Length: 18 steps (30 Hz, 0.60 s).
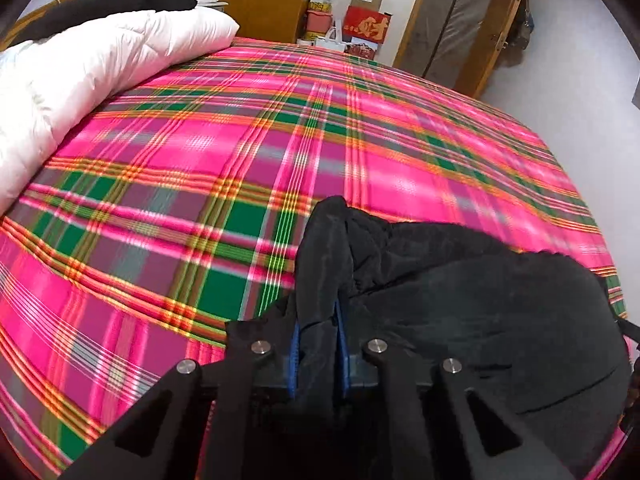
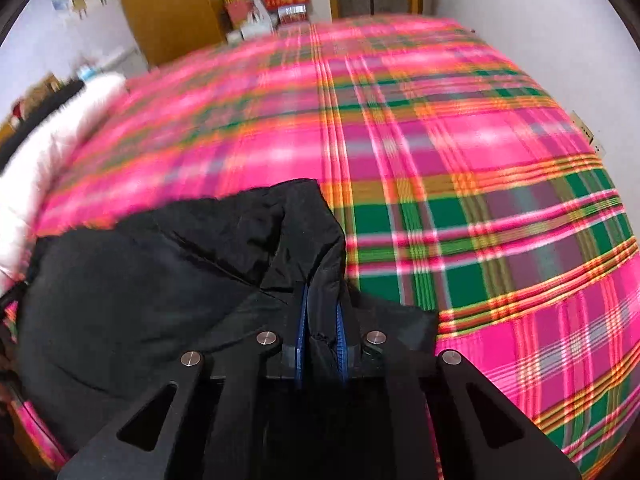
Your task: Fold large clothes
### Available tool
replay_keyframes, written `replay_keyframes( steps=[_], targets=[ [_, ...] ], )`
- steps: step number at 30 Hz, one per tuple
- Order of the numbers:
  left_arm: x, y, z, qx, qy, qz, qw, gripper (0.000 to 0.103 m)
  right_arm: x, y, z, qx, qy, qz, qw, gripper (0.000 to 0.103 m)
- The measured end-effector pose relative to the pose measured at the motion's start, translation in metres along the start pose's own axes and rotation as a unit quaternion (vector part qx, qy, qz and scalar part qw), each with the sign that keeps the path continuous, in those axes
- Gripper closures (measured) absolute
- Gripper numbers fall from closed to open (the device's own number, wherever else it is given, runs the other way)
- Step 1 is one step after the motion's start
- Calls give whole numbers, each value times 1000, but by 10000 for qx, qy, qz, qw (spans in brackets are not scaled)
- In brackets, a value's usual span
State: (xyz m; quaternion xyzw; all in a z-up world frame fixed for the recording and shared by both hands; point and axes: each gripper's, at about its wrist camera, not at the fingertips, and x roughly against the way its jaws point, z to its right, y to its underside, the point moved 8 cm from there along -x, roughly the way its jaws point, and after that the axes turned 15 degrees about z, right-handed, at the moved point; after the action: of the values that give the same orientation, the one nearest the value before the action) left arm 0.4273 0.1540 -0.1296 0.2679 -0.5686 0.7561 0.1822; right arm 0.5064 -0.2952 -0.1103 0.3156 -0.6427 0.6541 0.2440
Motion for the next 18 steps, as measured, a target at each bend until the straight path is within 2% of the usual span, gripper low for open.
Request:
replay_keyframes(
  steps=[7,13,18],
  targets=[
    [-12,16,-1,-12,3,175,9998,83,-27,19,5,-99,109,40,9999,90],
    [-17,20,2,-54,-54,272,9996,80,-30,23,2,-41,133,128,9998,89],
    [-12,11,1,-161,-223,177,9995,73,-16,12,2,102,317,138,9994,84]
  ],
)
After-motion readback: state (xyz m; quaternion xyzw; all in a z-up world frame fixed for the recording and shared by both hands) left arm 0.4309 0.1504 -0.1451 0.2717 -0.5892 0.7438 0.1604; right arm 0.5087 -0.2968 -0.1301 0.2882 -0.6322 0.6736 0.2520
